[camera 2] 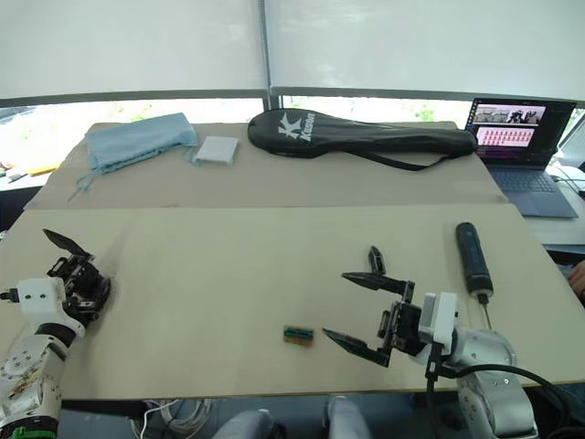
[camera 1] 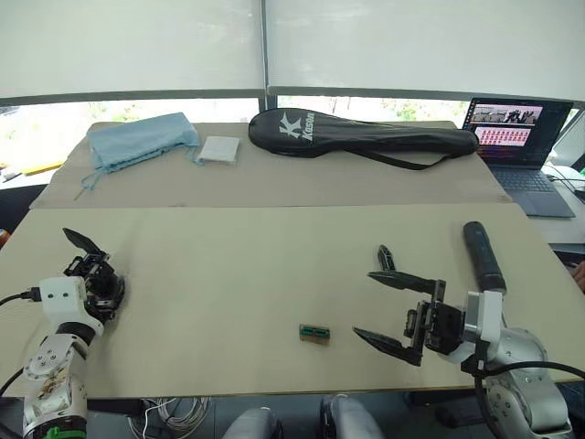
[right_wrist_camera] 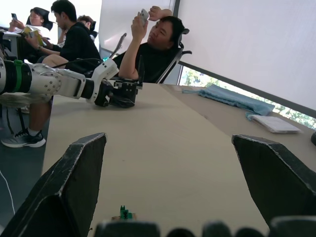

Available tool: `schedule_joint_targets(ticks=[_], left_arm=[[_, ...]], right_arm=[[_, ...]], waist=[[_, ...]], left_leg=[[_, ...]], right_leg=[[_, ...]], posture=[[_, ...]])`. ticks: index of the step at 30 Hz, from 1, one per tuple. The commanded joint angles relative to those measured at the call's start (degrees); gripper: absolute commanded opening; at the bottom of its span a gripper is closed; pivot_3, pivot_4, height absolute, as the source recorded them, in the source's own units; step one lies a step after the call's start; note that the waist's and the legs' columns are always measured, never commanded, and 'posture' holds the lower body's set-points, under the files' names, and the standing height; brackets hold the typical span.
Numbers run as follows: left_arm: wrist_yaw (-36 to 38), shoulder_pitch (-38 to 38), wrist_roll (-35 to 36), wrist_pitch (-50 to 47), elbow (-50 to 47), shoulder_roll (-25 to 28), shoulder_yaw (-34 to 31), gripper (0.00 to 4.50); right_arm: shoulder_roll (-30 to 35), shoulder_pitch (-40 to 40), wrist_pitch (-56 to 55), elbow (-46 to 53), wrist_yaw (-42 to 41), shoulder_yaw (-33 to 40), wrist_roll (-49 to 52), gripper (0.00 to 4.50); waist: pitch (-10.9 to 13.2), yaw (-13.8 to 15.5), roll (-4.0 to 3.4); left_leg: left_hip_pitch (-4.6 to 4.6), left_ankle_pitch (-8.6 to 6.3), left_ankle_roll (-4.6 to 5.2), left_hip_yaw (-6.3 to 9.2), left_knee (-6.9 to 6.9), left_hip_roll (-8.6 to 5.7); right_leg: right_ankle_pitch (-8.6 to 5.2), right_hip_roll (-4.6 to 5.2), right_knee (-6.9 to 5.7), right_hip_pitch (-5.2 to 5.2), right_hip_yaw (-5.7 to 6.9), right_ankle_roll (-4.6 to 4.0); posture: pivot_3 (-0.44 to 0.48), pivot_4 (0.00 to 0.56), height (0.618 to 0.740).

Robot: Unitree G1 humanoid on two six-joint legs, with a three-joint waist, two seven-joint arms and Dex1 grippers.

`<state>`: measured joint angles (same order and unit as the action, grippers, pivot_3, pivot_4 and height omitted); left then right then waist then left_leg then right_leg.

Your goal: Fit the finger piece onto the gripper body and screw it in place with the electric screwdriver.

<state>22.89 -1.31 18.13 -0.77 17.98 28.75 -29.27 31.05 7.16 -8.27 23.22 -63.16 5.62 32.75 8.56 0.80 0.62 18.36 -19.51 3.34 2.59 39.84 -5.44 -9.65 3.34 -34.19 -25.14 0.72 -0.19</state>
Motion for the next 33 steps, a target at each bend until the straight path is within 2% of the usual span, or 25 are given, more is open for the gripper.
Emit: schedule_joint_targets(ticks=[1,5,8,13,16,22,29,33], left_arm=[[2.35,1.25,2.48,3.20,-2.28,-1.21,-1.04,2.34],[4.95,2.23,5.57,5.87,-9.55,-3.32,-0.84,2.34],[6.36,2.34,6.32,3.81,-16.82,-3.65,1.97,2.34],[10.30,2.24,4.85,-3.20,-27.88,-1.91,11.97,2.34],[13.33,0.92,1.31,-5.52,-32.71,-2.09,22.60,2.34],[16.49,-3.36,-4.48,-2.58,-28.97,-5.39,34.78,2.34],[15.47,-9.19,-9.68,-0.77,-21.78,-9.83,40.29,2.34],[17.52,-11.09,-11.09,0.89,-18.05,-11.05,42.52,2.34]], right_arm=[[0.95,-0.37,-0.23,3.00,0.97,1.25,0.37,4.50],[2.27,0.18,0.60,3.89,1.89,2.21,0.85,4.50],[3.92,1.73,1.39,4.84,2.01,3.79,1.97,4.50],[6.05,6.05,2.12,6.26,1.09,6.48,3.51,4.50],[6.43,8.45,1.75,6.65,0.52,7.96,4.02,4.50],[5.34,10.89,1.85,8.57,1.74,8.30,3.96,4.50],[3.60,13.90,0.34,10.16,3.14,8.27,2.04,4.50],[3.16,14.47,-0.15,10.38,3.84,8.66,1.19,4.50]], waist=[[0.00,-0.02,0.00],[0.05,0.09,0.08],[0.28,0.69,0.51],[0.31,1.46,0.52],[0.32,1.34,0.50],[0.36,0.50,0.39],[0.40,0.50,0.25],[0.40,0.62,0.25]], left_leg=[[0.00,0.00,0.00,0.00,0.00,0.00],[0.05,-0.02,0.04,-0.03,0.02,-0.01],[0.12,-0.02,0.03,0.05,0.05,-0.01],[0.17,-0.05,0.08,0.04,0.08,-0.01],[0.15,-0.06,0.13,0.00,0.07,-0.02],[0.14,0.00,0.09,-0.02,0.04,-0.02],[0.13,0.06,0.09,0.02,0.02,0.00],[0.15,0.13,0.25,0.01,0.04,0.00]], right_leg=[[0.00,0.00,0.00,0.00,-0.01,0.00],[0.00,0.02,0.06,0.00,-0.02,0.00],[0.00,0.03,0.08,-0.01,0.05,0.00],[0.00,0.04,0.11,0.01,0.03,0.00],[0.00,0.04,0.11,0.00,0.00,0.00],[0.00,-0.01,0.07,-0.06,-0.03,0.00],[0.00,-0.01,0.04,-0.04,-0.04,0.00],[0.00,0.00,0.06,-0.06,-0.03,0.00]], posture=[[0.000,0.150,0.740],[0.000,0.150,0.740],[0.000,0.150,0.740],[0.000,0.150,0.740],[0.000,0.150,0.740],[0.000,0.150,0.740],[0.000,0.150,0.740],[0.000,0.150,0.740]])
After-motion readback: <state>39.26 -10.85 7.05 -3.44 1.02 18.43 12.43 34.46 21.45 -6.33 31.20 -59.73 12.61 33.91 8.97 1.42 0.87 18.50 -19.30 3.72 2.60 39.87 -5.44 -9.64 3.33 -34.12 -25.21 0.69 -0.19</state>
